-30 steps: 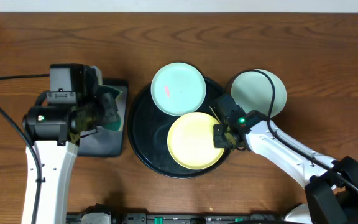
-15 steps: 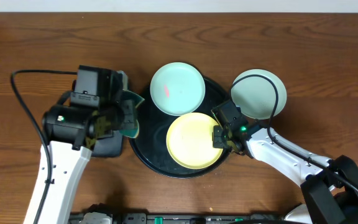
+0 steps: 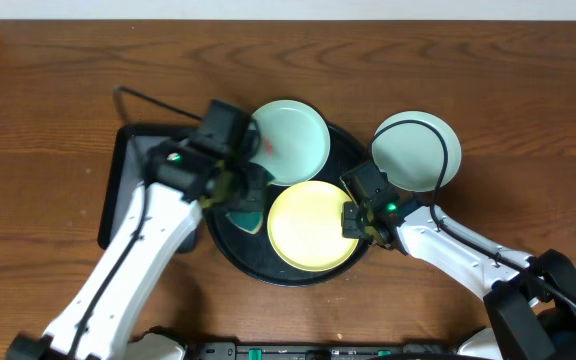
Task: Clean dirty plates on tray and stack at the side
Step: 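Bring the sponge from the basin onto the yellow plate with left gripper, then scrub the yellow plate with the sponge while the right gripper holds its rim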
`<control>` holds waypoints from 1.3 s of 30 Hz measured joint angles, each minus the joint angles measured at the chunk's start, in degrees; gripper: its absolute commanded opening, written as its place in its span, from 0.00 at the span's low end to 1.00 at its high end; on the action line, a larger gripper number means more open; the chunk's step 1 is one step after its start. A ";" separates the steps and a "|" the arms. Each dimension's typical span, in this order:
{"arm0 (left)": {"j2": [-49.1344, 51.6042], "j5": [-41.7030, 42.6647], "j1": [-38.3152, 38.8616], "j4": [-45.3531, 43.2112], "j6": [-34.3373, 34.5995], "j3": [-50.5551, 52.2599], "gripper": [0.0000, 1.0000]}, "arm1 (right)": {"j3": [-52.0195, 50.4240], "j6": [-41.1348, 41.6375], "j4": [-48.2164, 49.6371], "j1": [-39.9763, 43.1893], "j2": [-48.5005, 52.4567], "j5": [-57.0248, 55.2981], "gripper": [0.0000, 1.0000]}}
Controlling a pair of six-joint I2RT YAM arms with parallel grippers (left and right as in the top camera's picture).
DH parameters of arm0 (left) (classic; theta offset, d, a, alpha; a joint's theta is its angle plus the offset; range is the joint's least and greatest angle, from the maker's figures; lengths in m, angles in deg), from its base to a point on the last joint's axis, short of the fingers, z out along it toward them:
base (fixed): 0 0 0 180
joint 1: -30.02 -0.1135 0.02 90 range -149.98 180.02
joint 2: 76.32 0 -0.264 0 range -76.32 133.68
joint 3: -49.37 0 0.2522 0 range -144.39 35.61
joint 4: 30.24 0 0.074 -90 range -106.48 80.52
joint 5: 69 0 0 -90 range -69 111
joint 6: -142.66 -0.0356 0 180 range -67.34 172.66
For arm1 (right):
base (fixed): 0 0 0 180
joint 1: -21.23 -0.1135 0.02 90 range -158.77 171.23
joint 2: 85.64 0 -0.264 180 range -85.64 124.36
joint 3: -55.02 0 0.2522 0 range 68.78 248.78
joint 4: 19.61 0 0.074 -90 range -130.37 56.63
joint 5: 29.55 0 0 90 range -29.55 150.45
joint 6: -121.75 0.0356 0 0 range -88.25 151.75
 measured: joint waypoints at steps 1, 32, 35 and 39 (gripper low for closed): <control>1.14 0.00 0.81 -0.57 0.26 0.00 0.07 | 0.00 0.00 0.02 0.00 0.00 -0.02 0.01; 11.61 -2.47 7.50 -9.42 7.50 0.00 0.08 | -0.11 -7.41 -0.72 7.19 0.04 14.78 0.01; 11.61 -4.11 8.61 -9.44 8.57 0.00 0.07 | -0.11 -7.54 -0.96 7.19 0.04 14.75 0.01; 11.61 -5.73 9.57 -9.40 9.81 0.00 0.08 | -0.11 -7.58 -0.96 7.19 0.04 14.75 0.01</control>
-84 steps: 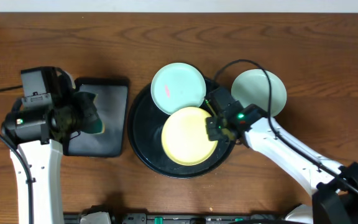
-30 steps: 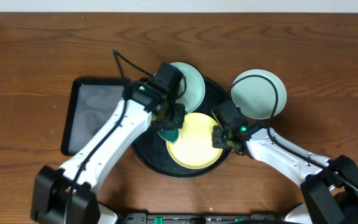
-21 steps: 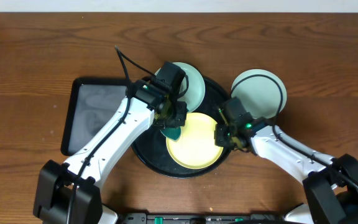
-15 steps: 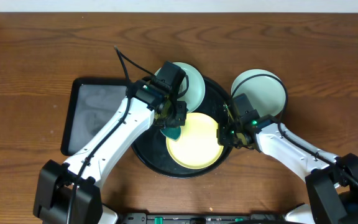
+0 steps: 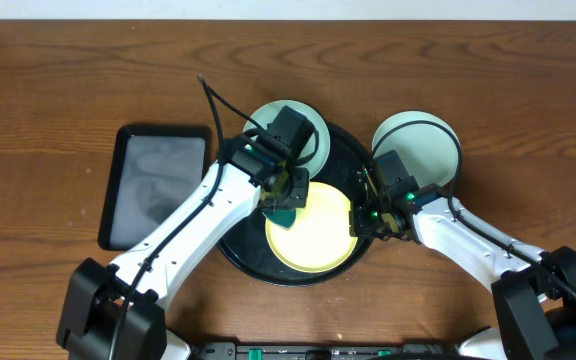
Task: Clean dirty plates on tray and stack at the side
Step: 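Scrub the yellow plate with the sponge while the right gripper holds its rim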
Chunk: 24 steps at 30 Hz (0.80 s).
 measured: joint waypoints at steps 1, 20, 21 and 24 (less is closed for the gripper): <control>0.00 -0.39 0.15 0.02 0.33 0.00 0.07 | 0.00 0.00 0.00 0.00 0.00 0.00 0.01; 0.11 -2.27 0.74 -6.99 3.28 8.31 0.07 | 0.00 0.00 0.02 0.00 0.02 -0.02 0.01; 0.11 -2.27 0.74 -6.97 3.28 8.37 0.08 | 0.00 0.00 0.02 0.00 0.02 0.00 0.01; 0.11 -2.27 0.74 -7.13 3.28 8.37 0.07 | 0.00 0.00 0.02 0.00 0.02 0.00 0.03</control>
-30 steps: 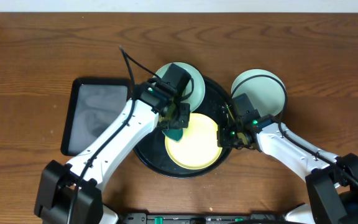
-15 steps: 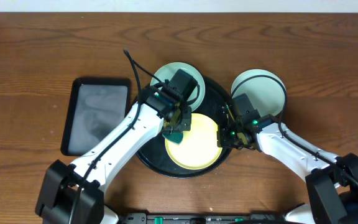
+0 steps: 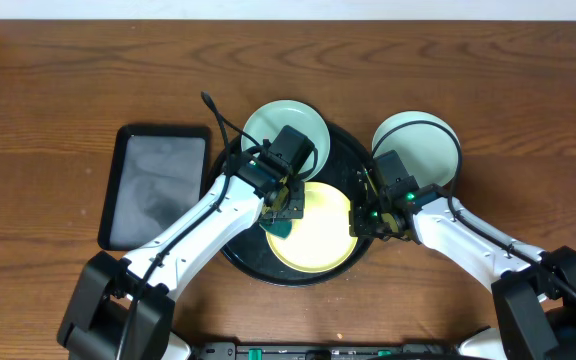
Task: Clean dirty plates on tray and stack at the side
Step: 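Scrub the yellow plate with the sponge while the right gripper holds its rim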
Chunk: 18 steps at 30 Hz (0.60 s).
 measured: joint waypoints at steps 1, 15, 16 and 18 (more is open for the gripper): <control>0.00 0.00 0.00 0.00 0.00 0.00 0.07 | 0.00 0.00 0.00 0.00 0.00 0.00 0.10; 0.00 0.00 0.00 -0.28 0.00 0.00 0.08 | 0.00 -0.72 0.07 -0.02 0.00 -0.37 0.01; 0.00 0.00 0.00 -0.26 0.00 0.00 0.07 | -0.02 -0.74 0.09 -0.07 0.00 -0.42 0.01; 0.00 0.00 0.00 -0.26 0.00 0.02 0.08 | -0.02 -0.76 0.11 -0.20 0.00 -0.46 0.01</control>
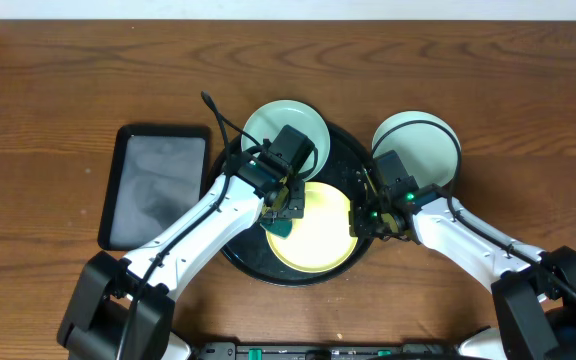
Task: Clean dirty plates on tray and stack at the side
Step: 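Scrub the yellow plate with the sponge while the right gripper holds its rim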
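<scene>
A yellow plate (318, 230) lies on the round black tray (240, 252). My left gripper (285, 208) is shut on a dark green sponge (278, 226) that presses on the plate's left edge. At the plate's right rim my right gripper (359, 216) appears shut on the rim. A pale green plate (288, 120) sits at the tray's far side, partly hidden by my left wrist. Another pale green plate (423, 150) rests on the table to the right of the tray.
A black rectangular tray (158, 187) lies on the wooden table to the left of the round tray. A black cable (218, 118) arches up from my left arm over the tray's far left.
First my left gripper held the sponge at the round tray's left edge, and its arm covered the rectangular tray. It was then over the yellow plate's upper left, and afterwards slightly lower at the plate's left edge. My right gripper stayed at the plate's right rim throughout.
</scene>
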`<control>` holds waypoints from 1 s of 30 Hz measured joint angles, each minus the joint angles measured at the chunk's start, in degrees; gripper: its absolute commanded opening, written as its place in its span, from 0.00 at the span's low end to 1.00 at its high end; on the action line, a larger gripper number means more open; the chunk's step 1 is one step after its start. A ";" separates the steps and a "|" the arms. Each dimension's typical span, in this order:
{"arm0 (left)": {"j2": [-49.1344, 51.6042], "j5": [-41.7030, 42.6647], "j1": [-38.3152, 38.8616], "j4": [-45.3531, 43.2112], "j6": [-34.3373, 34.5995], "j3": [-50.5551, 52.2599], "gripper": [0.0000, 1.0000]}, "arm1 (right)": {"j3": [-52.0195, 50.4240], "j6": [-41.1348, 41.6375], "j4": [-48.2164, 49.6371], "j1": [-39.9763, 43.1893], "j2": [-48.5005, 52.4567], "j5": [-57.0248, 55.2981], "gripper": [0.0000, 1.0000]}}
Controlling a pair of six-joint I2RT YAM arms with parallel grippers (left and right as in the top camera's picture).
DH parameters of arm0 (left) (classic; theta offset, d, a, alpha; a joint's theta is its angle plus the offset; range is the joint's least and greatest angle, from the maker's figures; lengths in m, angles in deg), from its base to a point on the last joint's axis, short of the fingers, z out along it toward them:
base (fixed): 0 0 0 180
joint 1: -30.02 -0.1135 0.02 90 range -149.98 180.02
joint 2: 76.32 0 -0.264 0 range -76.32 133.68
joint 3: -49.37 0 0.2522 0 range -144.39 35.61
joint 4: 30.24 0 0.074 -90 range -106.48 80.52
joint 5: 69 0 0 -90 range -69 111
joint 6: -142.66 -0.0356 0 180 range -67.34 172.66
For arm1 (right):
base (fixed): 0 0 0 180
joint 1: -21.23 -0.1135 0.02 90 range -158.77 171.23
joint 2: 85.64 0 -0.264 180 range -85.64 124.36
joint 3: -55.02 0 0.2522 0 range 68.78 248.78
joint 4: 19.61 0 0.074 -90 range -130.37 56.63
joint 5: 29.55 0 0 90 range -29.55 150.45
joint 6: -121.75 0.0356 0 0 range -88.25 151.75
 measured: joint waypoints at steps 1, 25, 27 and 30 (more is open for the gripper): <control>0.00 0.00 0.00 -0.04 0.00 0.04 0.08 | 0.02 0.00 0.00 -0.04 0.00 -0.02 0.01; 0.02 0.00 0.00 -2.69 0.00 1.86 0.07 | 0.02 0.02 0.09 -0.79 0.00 -1.46 0.01; 0.02 0.00 0.00 -2.69 0.00 1.86 0.07 | 0.02 0.02 0.09 -0.79 0.00 -1.46 0.01; 0.02 0.00 0.00 -2.71 0.00 1.86 0.08 | 0.00 0.02 0.09 -0.79 0.00 -1.46 0.01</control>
